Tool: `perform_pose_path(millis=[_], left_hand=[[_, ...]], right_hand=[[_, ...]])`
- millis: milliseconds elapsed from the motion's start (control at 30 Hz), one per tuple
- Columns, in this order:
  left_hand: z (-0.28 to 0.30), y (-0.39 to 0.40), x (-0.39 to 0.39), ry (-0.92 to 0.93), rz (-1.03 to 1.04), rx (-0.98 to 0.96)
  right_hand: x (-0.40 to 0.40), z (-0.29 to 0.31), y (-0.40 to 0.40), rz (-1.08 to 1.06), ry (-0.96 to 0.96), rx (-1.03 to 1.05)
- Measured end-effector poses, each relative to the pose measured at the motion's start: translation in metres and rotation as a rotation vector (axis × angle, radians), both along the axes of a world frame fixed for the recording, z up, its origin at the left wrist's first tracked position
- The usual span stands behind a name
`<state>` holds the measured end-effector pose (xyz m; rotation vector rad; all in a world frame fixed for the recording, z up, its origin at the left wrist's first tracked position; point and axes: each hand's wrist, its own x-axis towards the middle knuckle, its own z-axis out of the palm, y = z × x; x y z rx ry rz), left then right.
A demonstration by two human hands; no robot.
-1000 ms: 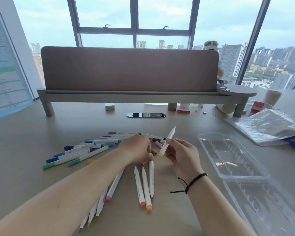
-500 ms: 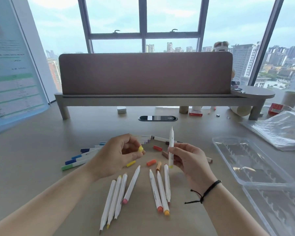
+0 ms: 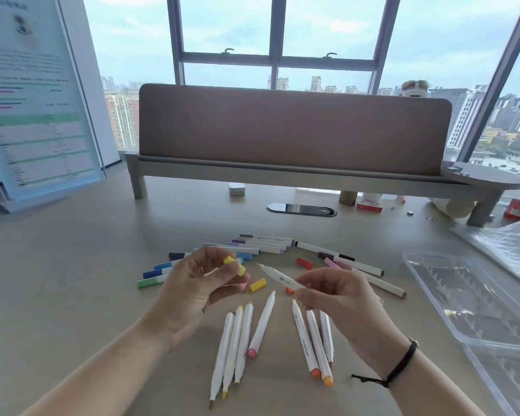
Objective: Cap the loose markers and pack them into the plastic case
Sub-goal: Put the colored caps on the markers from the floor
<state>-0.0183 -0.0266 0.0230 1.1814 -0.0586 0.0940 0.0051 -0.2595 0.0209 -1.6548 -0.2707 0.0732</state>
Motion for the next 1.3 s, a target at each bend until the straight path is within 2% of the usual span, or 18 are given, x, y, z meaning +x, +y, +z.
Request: perform_pose_path(millis=[267,467,533,633,733,1033,1300], left_hand=[[0.001,0.001,-0.003,-0.005,-0.001,0.068],[-0.004,-0.002,-0.005,-0.070,-0.044,0.315],[-0.007,-0.004,-0.004,-0.099,-0.045,0.415],[-0.009,-0.006,-0.004,-0.123,-0.038,0.481],[-0.010,-0.007,-0.005,-0.146,-0.005,0.491],[-0.012,-0.011,-0.008,-0.229,0.078,0.440],[-0.013,-0.012,-0.008,-0.240,0.064,0.447]], right_hand=[[-0.007,0.008,-0.001,0.058,-0.010,0.035],[-0.009,0.008,0.001,0.081,-0.021,0.029],[-0.009,0.009,0.002,0.057,0.013,0.094],[-0.009,0.009,0.001,0.065,0.104,0.301],[-0.013,0.013,0.005,0.082,0.154,0.390],[-0.014,0.009,0.008,0.079,0.202,0.422],[-0.013,0.008,0.007,0.078,0.217,0.417]])
